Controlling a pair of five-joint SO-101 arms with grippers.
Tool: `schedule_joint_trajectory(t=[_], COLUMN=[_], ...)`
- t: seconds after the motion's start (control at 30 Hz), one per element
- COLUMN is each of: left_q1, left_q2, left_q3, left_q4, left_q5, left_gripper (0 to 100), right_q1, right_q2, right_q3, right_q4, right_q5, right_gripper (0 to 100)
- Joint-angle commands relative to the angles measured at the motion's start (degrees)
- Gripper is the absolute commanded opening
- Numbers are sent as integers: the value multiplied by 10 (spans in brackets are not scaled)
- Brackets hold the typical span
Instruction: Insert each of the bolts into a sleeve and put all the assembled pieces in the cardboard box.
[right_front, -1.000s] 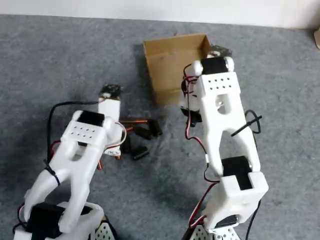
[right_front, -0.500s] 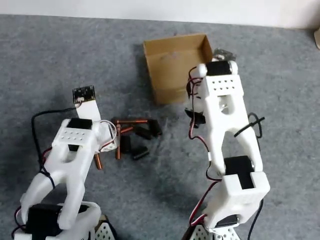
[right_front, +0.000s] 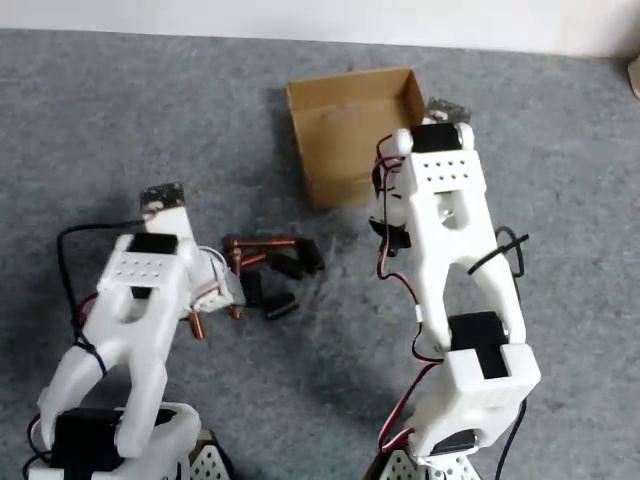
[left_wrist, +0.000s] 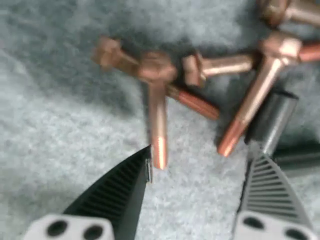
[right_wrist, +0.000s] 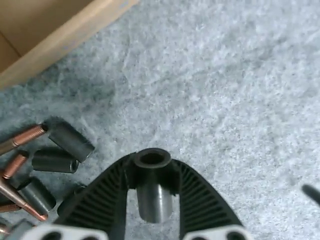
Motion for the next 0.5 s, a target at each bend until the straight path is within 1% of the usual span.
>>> schedule_joint_trajectory(t=[0.0, 0.17, 0.23, 0.37, 0.47], left_q1=[-40, -54, -52, -52, -52], left_q2=[-23, -19, -19, -19, -19], left_q3=[-43, -18, 6, 65, 100], left_q4=[14, -3, -36, -130, -178], left_q5=[1, 0, 0, 0, 1], left_gripper=[277, 277, 277, 277, 277], right_q1=[5, 5, 5, 5, 5], right_q2=[-36, -34, -34, -34, -34], right_q3=[-2, -2, -2, -2, -2], right_q4=[-6, -6, -6, -6, -6], right_q5=[7, 7, 7, 7, 7], right_gripper=[4, 4, 4, 4, 4])
